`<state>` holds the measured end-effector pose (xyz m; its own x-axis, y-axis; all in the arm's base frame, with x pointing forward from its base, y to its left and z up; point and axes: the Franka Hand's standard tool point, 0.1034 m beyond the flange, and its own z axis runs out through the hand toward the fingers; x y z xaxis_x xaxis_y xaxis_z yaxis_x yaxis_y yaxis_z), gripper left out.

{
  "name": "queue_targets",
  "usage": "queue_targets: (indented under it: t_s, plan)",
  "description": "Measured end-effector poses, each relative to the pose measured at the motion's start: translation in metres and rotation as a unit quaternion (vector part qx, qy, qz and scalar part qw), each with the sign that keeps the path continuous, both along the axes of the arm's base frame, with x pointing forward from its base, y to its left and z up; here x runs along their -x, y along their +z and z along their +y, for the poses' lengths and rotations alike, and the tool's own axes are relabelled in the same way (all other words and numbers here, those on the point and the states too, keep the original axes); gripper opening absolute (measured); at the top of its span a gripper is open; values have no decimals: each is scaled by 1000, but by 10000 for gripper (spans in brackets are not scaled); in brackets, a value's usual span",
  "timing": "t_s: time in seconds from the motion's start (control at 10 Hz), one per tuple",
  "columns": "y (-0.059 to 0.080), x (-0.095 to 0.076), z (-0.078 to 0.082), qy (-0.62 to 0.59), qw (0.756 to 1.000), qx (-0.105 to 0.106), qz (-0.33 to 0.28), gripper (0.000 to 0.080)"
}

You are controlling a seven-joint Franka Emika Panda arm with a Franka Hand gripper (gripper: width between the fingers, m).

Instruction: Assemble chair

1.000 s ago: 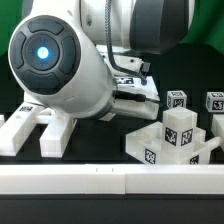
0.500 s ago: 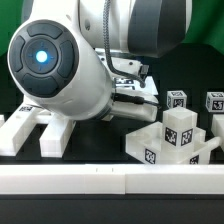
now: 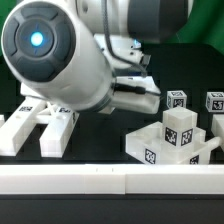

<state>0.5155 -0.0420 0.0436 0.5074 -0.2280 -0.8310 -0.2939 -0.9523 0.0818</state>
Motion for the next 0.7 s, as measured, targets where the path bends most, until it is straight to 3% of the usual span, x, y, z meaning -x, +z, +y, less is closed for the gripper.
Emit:
queue_targets:
  t_s: [0.2, 0.3, 0.6, 0.7]
  plan:
    - [29, -18, 7, -15, 1000, 26, -5, 295]
    - [33, -21, 7, -16, 999, 28, -8, 295]
    - [27, -27, 4, -17, 999, 34, -31, 295]
    - [24, -39, 3, -13, 996, 43, -72, 295]
